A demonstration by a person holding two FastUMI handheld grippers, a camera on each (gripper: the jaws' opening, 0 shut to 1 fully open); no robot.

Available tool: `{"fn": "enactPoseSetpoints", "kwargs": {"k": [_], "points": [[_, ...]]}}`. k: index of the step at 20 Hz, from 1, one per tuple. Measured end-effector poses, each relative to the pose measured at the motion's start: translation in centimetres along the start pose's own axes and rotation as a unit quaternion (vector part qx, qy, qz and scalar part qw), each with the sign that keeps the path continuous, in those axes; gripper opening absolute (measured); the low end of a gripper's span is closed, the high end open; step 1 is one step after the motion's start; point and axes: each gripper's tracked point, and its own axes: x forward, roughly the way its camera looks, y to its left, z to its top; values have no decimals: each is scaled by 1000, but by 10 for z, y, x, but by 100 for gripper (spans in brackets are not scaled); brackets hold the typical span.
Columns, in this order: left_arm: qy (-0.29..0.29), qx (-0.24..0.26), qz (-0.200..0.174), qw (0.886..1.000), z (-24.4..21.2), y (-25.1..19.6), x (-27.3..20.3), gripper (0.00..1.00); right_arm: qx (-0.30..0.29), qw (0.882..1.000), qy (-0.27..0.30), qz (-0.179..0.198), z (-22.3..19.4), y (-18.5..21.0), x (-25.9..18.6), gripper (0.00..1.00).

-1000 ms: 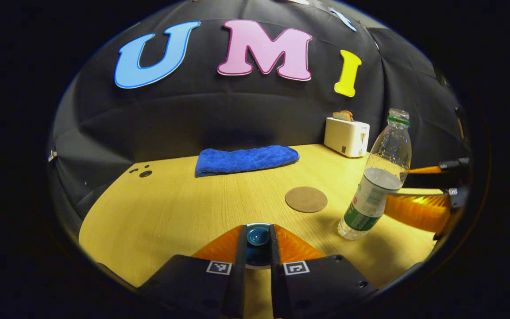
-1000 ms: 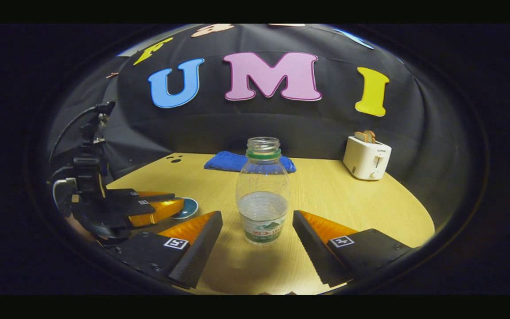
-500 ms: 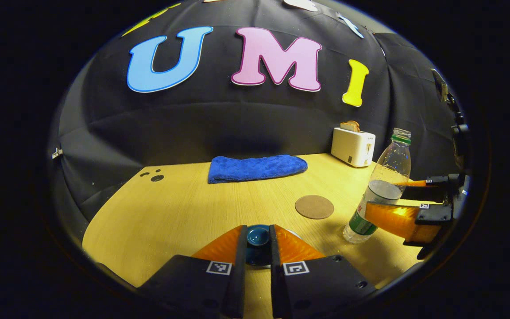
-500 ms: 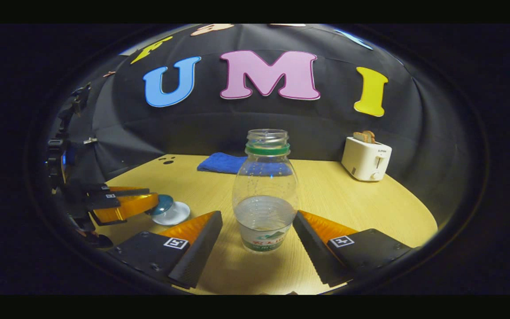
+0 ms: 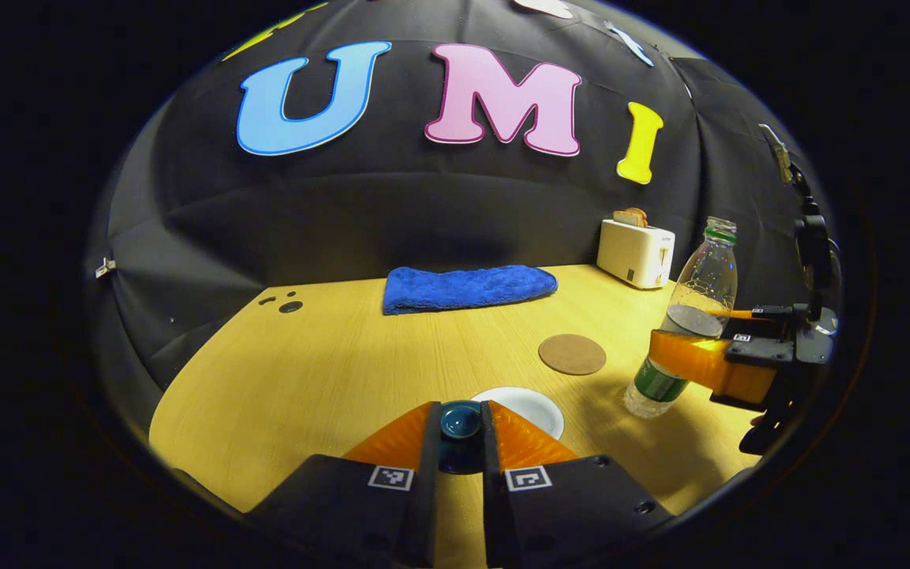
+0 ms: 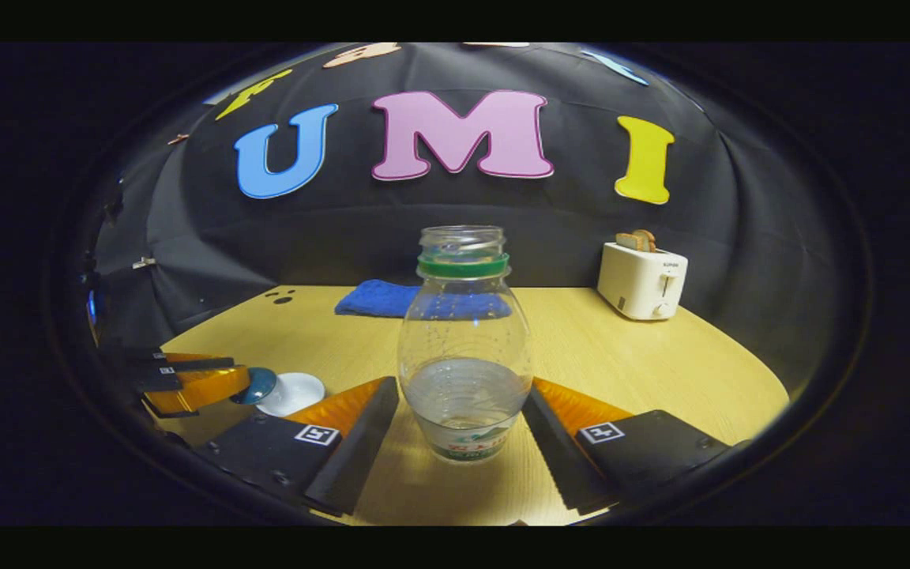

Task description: Open the teacup lid with one hand, grasp the water bottle and pour water into the teacup with the other hand; after pouring, place the water bottle on the coaster and then close the teacup lid.

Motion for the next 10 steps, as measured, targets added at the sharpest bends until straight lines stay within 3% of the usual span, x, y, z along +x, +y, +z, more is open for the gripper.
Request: {"fn": "enactPoseSetpoints", "kwargs": {"k": [2, 3, 4, 5, 10], "points": [[4, -1, 3, 1000, -2, 4, -1, 24, -4, 1000, -2, -9, 1, -3, 1, 85], [5, -1, 4, 1000, -1, 5, -1, 31, -5, 1000, -1, -10, 1, -2, 1, 82], [6, -1, 5, 1000, -2, 6, -3, 24, -6, 1000, -3, -7, 1, 0, 2, 80], [6, 0, 6, 1000, 0, 7, -4, 28, -9, 1000, -2, -1, 0, 3, 1, 80], [8, 0, 7, 1000, 2, 14, -8, 24, -28, 1000, -1, 7, 2, 8, 5, 79]]}}
